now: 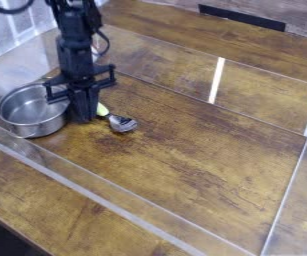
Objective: Move the green spoon to the right
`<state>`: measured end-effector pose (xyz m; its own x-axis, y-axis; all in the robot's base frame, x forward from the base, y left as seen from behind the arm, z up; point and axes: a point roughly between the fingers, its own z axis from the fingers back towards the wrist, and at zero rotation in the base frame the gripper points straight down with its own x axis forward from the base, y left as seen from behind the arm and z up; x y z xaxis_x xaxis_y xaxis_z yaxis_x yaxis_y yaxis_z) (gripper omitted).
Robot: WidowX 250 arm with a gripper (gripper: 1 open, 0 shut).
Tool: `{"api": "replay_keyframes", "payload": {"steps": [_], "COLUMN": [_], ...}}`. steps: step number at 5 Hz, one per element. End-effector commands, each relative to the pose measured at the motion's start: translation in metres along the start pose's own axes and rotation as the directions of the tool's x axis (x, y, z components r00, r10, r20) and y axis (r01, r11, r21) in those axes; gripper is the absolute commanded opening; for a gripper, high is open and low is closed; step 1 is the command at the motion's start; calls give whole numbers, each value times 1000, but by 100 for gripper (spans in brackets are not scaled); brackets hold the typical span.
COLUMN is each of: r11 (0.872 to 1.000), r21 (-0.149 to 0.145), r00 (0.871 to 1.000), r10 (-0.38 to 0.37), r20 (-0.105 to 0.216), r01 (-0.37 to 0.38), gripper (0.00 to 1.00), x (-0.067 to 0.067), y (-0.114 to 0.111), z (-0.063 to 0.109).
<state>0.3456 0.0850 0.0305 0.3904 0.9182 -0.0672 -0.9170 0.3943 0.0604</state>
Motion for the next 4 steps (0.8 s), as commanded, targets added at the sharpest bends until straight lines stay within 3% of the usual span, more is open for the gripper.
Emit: {"api": "replay_keyframes", "payload": {"steps": [1,3,4], "r11": [999,982,977], "r21": [-33,-79,-89], "r00": [999,985,981], "r10": [-34,-172,-194], "r20": [20,5,1], "r01": [34,172,193], "gripper": [0,0,0], "x": [-6,-29,-44], "y": [-6,-40,-50], "z": [18,73,99]}}
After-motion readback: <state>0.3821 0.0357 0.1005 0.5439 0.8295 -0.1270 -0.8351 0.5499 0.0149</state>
